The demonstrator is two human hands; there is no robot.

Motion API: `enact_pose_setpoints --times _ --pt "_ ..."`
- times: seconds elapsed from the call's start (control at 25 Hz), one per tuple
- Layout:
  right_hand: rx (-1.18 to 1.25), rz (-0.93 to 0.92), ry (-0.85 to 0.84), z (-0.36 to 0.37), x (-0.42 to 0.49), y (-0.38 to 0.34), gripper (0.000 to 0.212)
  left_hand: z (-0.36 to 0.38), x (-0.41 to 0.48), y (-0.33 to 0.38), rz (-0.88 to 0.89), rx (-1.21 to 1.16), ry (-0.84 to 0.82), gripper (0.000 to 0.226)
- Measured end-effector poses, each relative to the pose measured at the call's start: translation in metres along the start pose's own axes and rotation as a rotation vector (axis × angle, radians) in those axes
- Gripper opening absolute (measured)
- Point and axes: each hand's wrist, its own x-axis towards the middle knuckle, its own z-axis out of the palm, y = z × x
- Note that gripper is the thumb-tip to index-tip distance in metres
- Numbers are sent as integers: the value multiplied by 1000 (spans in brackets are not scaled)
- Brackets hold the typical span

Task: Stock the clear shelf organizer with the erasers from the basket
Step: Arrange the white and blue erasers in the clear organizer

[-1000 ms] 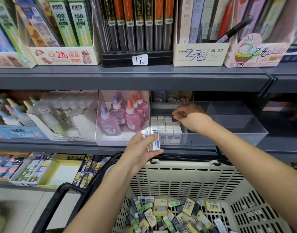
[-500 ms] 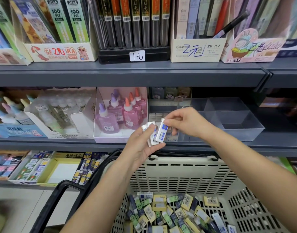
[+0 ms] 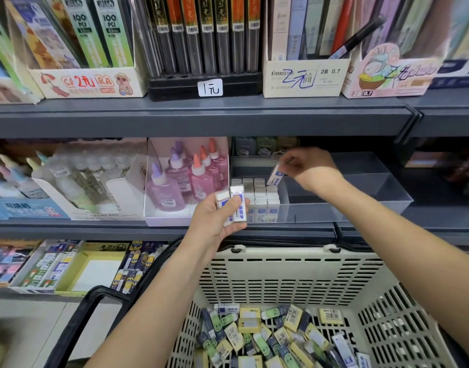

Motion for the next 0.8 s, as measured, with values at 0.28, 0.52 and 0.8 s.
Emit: enact_pose_setpoints --times 0.28,0.52,0.8 --pt "-214 -3 -226 26 3 -7 24 -5 2 -3 -15 -26 68 8" --pt "-197 -13 -82 18 -6 -12 19 2 2 -2 -22 -21 52 8" --pt "255 -217 -283 5 -39 -32 6 22 2 5 -20 67 -3 8"
